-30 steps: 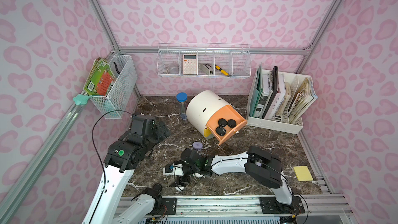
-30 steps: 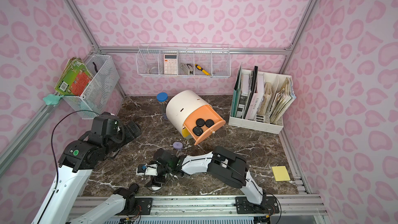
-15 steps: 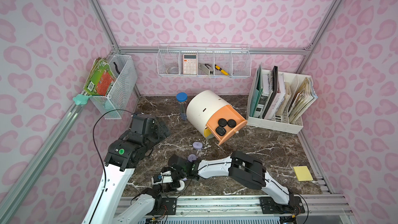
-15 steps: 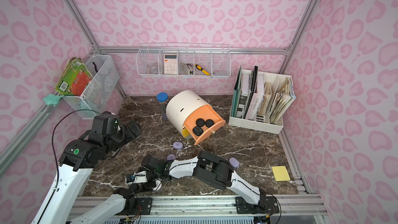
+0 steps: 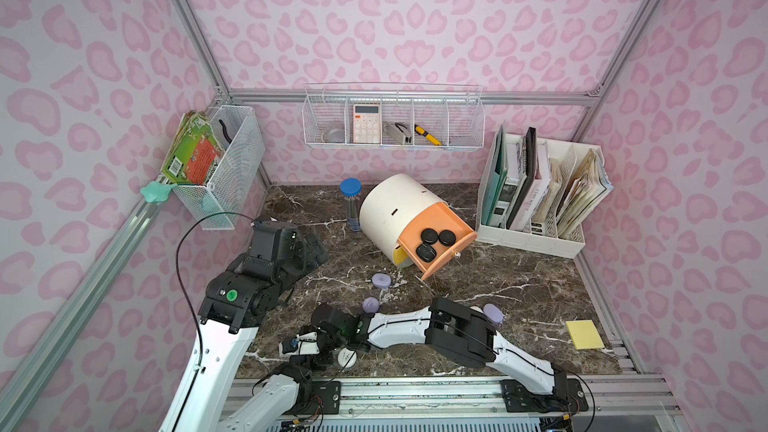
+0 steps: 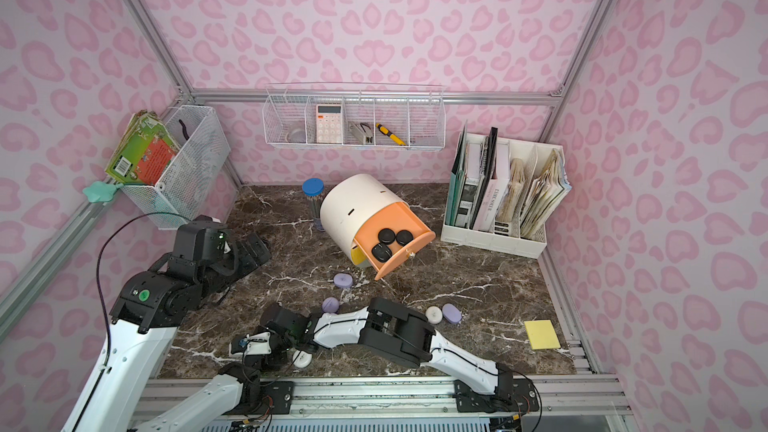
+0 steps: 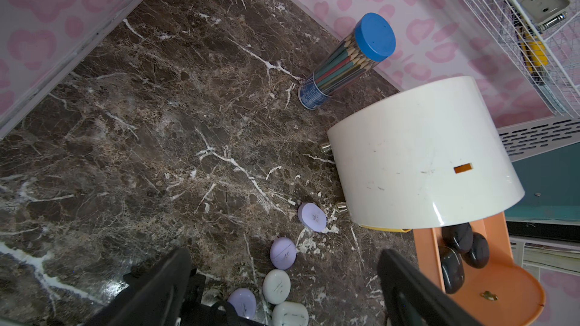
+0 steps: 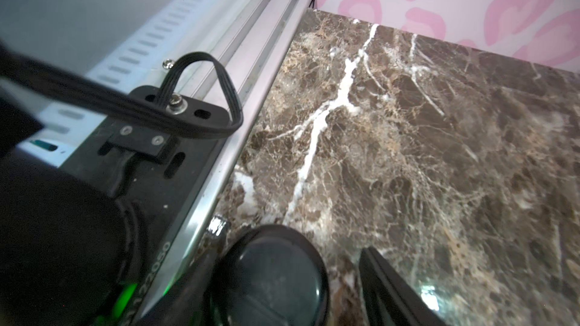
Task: Put the bluetooth earphones in the drawer according to color
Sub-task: Pick up the Bluetooth earphone from the center of the board.
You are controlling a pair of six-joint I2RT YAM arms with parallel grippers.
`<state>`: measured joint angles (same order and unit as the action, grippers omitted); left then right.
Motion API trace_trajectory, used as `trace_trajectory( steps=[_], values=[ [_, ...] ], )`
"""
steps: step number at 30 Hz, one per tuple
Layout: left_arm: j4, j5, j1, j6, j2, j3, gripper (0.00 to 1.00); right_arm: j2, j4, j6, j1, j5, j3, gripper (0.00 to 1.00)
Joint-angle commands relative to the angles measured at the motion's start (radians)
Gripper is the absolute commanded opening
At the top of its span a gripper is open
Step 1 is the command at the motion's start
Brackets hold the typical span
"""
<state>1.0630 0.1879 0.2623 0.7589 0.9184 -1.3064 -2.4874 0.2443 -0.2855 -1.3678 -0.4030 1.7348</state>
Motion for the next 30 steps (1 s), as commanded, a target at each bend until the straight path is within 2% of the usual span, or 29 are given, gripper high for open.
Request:
trace_trajectory(
  steps=[1,5,12,14,16,21,30],
  values=[
    [0.018,-0.008,-0.001,-0.009,-0.003,-0.003,0.99,-0.019,-0.037,0.044,-0.001,0.065,0.002,0.73],
    [0.018,-0.011,-0.001,-0.006,-0.004,-0.004,0.98,-0.037,-0.005,0.087,0.000,0.080,0.006,0.71],
    [0.020,-0.013,-0.001,-0.003,-0.012,-0.001,0.99,-0.048,-0.014,0.123,0.018,0.148,0.019,0.44],
    [0.020,-0.013,0.000,-0.003,-0.013,-0.001,0.99,-0.044,-0.010,0.141,0.031,0.188,0.013,0.33],
    [0.022,-0.014,-0.001,-0.001,-0.015,-0.001,0.98,-0.032,-0.004,0.162,0.045,0.234,-0.004,0.28],
    [0.025,-0.013,-0.001,-0.002,-0.017,0.000,0.98,0.052,0.077,0.208,0.090,0.301,-0.139,0.27],
    [0.015,-0.007,-0.002,0.000,-0.015,0.010,0.98,0.280,0.205,0.253,0.168,0.326,-0.407,0.27]
  ],
)
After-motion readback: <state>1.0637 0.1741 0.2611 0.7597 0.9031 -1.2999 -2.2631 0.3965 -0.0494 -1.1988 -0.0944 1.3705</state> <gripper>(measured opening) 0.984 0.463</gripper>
